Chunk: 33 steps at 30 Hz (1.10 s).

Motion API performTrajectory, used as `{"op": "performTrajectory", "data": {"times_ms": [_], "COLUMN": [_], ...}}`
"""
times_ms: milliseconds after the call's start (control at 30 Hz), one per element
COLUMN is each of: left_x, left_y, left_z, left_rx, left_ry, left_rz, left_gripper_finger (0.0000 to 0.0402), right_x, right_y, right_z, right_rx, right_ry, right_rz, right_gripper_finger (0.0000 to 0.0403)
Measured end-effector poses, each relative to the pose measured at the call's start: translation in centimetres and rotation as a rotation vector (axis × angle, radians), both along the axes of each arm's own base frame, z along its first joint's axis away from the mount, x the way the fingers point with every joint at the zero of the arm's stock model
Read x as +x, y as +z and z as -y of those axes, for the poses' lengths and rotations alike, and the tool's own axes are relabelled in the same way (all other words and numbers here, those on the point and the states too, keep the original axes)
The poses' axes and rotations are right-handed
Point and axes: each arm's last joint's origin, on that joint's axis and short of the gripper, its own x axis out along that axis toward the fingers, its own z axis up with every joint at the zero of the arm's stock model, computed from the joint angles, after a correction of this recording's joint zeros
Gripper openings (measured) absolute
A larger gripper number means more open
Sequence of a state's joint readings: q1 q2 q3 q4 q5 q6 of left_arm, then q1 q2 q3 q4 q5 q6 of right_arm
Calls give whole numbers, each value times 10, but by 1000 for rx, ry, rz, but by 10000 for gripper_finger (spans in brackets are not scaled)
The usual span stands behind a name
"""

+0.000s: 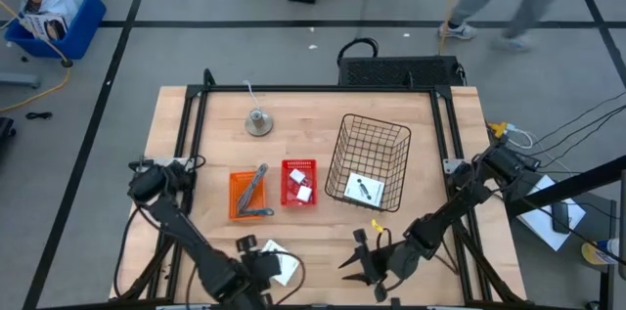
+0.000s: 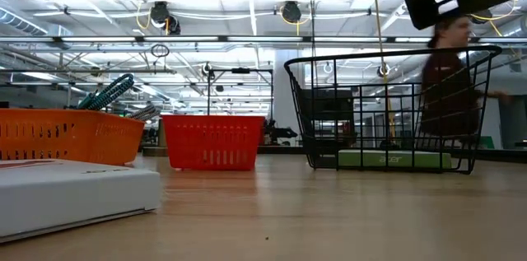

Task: Pick and place items into bin
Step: Put the card reader into the basket

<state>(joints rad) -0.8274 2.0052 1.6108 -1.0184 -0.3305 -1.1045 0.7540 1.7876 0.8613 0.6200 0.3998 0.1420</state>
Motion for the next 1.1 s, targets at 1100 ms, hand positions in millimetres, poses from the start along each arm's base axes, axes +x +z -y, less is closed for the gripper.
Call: {"op": "performTrajectory", "data": {"times_ms": [1100], "left_x": [-25], "left_y": [-72], "left_z": [-25], "left_rx": [-8], "left_ry": [212], "left_rz": [-116], "left_gripper_finger": [124], "right_x": [16], "right_y": [-6], "right_z": [-3], "right_rx": [-107], "right_ry": [-70], "right_rz": [-118], "right_gripper_finger": [121]}}
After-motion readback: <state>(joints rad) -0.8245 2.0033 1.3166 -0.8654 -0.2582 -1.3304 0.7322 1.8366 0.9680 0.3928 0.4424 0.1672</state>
